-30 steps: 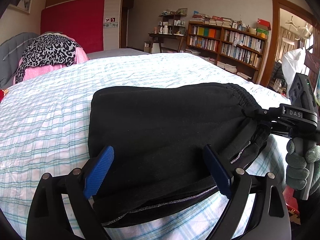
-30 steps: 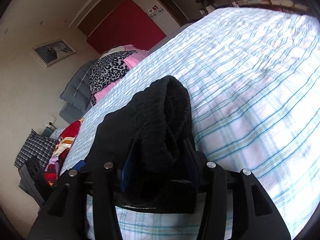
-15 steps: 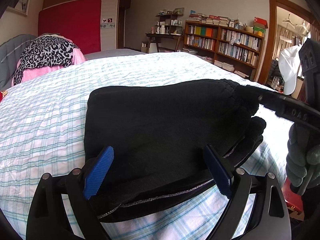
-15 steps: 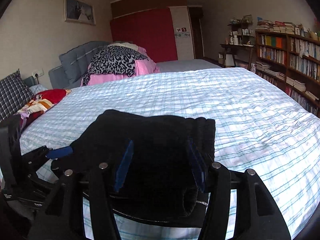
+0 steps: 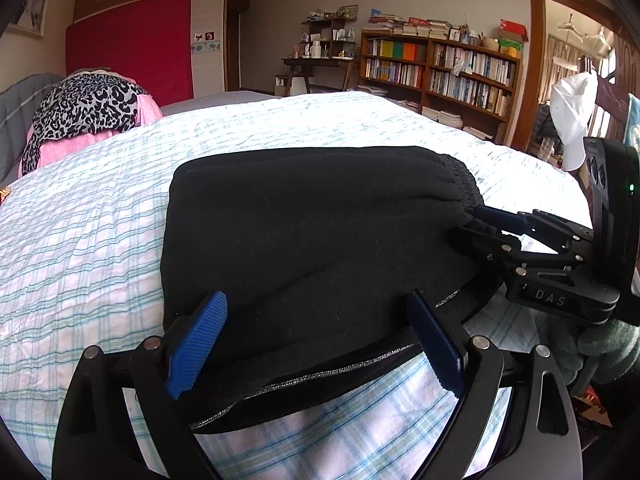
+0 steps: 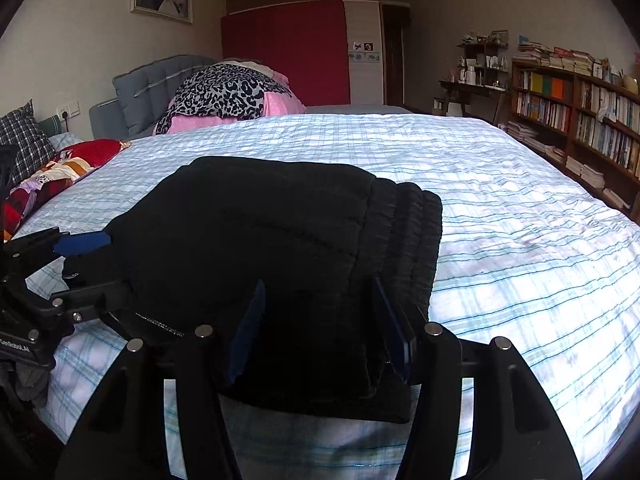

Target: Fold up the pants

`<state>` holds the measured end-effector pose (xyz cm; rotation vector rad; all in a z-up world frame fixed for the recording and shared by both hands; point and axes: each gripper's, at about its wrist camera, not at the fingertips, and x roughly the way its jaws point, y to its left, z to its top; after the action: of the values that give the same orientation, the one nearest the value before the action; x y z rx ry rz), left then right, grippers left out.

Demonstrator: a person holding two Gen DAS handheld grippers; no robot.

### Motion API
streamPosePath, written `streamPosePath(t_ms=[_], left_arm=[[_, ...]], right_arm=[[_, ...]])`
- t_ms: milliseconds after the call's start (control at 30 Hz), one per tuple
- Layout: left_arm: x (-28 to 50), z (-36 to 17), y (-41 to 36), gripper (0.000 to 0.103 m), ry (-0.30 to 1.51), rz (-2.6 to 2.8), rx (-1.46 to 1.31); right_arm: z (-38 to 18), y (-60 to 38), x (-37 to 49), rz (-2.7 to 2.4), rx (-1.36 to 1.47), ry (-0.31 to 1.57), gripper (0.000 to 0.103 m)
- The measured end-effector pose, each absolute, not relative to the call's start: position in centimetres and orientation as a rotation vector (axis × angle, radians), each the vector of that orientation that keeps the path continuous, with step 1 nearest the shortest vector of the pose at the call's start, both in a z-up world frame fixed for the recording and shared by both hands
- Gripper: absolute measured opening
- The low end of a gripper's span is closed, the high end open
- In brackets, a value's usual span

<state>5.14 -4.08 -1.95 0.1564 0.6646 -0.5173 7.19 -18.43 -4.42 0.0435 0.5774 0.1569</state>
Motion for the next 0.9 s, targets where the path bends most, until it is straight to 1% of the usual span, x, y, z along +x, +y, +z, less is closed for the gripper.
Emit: streamPosePath(t_ms=[167, 333, 433, 600, 900], left_arm=[[4.9, -2.4, -4.6, 0.091, 0.673, -0.5, 0.18], [5.1, -2.4, -4.4, 0.091, 0.674, -0.5, 0.159], [5.1, -2.4, -4.3, 0.091, 0.673, -0.5, 0.16], [5.1, -2.4, -4.3, 0.091, 0.672, -0.5, 0.16], [5.0, -2.3, -4.5, 0.092, 0.669, -0.503, 0.17]], right_arm=[[-3.2, -18.4, 7.1, 0.162, 0.057, 0.584, 0.057], [-0.2, -19.0, 7.5, 0.161, 0.102, 0.517, 0.057], [0.6, -19.1, 8.9, 0.148, 0.101, 0.499, 0.058], [-0.6, -19.8, 11.4, 0.132, 0.122, 0.553, 0.058], [-3.2, -20.4, 13.5, 0.121, 0.164, 0.66, 0.058]])
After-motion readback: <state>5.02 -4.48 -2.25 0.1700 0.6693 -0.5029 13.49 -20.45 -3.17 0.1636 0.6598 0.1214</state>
